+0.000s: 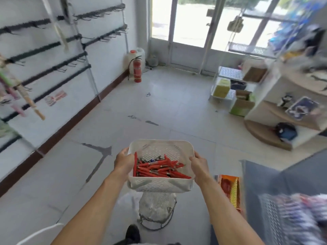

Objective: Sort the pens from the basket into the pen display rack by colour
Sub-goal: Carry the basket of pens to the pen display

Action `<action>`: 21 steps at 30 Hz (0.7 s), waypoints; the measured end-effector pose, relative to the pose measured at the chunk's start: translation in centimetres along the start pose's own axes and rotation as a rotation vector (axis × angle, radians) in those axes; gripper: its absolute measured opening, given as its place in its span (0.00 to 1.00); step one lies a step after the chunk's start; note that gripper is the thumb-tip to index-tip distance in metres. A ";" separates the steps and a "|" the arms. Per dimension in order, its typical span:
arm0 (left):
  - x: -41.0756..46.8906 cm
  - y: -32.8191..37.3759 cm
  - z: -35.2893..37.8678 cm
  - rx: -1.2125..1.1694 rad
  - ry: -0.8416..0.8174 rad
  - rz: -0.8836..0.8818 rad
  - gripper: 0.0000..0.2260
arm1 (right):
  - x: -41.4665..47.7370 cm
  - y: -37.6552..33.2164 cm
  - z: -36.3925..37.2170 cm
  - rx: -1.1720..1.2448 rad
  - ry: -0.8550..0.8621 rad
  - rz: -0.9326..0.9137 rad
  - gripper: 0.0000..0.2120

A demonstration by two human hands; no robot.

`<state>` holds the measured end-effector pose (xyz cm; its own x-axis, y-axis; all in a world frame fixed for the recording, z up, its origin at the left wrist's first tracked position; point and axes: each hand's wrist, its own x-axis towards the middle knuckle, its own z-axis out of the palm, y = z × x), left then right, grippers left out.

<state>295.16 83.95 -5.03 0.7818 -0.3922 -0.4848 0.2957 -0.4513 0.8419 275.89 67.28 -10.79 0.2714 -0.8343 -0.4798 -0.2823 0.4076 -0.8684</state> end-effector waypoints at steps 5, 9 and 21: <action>5.6 4.2 3.2 0.133 -0.169 0.051 0.24 | 1.3 -1.7 -0.3 0.141 0.164 -0.002 0.12; 7.4 6.7 6.9 0.165 -0.256 0.081 0.22 | 2.2 -1.7 -2.0 0.233 0.220 0.000 0.11; 5.9 10.1 22.6 0.313 -0.438 0.123 0.23 | 6.9 -0.5 -14.1 0.316 0.406 0.066 0.21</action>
<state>290.38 58.96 -4.73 0.4788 -0.7237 -0.4969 -0.0125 -0.5716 0.8204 264.97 56.09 -11.96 -0.1339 -0.8543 -0.5023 0.0218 0.5042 -0.8633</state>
